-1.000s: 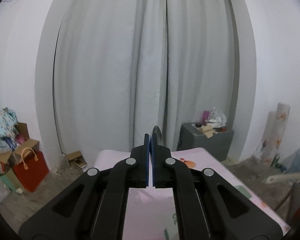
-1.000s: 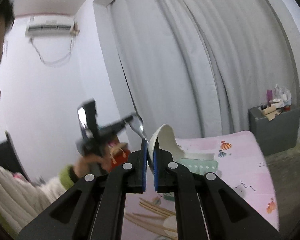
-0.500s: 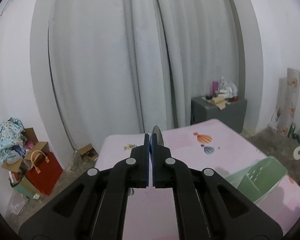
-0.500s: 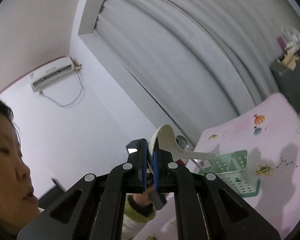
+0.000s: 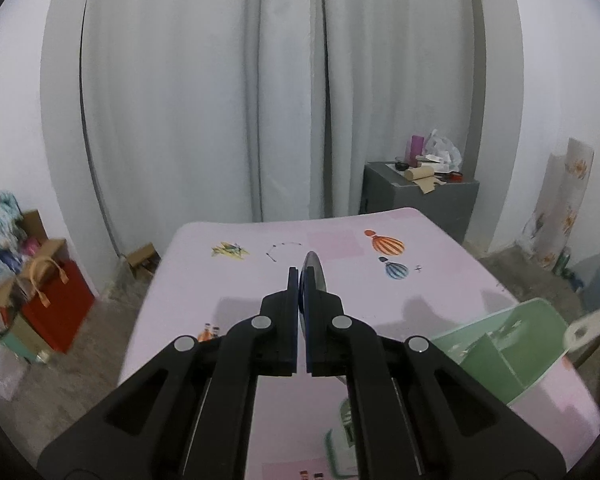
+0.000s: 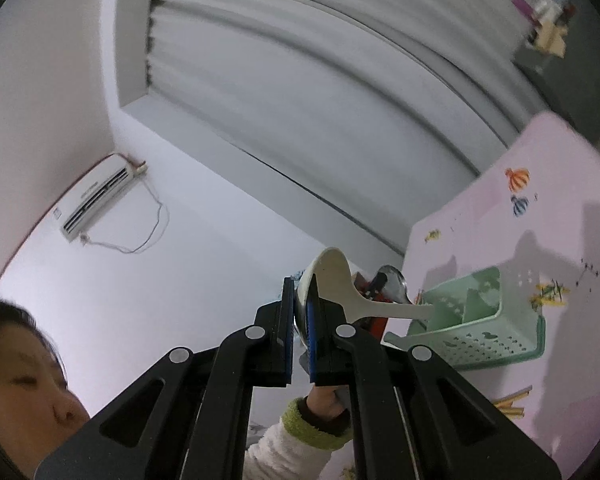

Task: Organize utensils

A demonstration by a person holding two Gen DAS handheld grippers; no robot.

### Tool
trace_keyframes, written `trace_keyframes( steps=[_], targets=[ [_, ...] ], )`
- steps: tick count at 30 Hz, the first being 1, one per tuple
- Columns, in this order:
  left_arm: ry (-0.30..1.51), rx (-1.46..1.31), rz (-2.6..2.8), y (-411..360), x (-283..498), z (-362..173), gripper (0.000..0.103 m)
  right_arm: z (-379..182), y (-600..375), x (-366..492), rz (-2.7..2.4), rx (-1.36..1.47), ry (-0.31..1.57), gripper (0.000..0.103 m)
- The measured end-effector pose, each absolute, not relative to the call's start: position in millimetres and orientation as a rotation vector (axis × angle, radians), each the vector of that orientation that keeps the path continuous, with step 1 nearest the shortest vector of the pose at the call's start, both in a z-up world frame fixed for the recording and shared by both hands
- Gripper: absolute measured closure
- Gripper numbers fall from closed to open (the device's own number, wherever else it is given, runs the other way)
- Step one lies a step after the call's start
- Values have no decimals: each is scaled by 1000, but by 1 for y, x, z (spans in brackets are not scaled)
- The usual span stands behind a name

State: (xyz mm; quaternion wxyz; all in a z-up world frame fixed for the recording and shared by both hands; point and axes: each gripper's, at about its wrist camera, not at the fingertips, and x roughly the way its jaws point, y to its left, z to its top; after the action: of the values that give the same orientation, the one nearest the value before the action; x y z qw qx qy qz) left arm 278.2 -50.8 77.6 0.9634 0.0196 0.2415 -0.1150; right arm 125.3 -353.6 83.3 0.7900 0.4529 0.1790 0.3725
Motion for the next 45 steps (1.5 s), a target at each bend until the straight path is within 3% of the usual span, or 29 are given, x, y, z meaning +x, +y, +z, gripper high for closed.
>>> trace_keyframes(
  steps=[9, 21, 30, 41, 44, 45],
  targets=[
    [491, -50, -293, -38, 278, 81, 101, 80, -352, 136, 731, 974, 444, 97],
    [400, 302, -216, -79, 258, 83, 101, 82, -346, 140, 692, 945, 474, 97],
    [457, 151, -257, -61, 265, 80, 95, 81, -344, 152, 652, 954, 516, 97],
    [415, 206, -269, -63, 259, 83, 100, 77, -338, 165, 615, 942, 546, 97],
    [440, 178, -270, -61, 262, 79, 89, 73, -339, 169, 607, 963, 563, 97],
    [452, 145, -277, -57, 263, 79, 71, 72, -339, 170, 604, 967, 566, 97]
  ],
)
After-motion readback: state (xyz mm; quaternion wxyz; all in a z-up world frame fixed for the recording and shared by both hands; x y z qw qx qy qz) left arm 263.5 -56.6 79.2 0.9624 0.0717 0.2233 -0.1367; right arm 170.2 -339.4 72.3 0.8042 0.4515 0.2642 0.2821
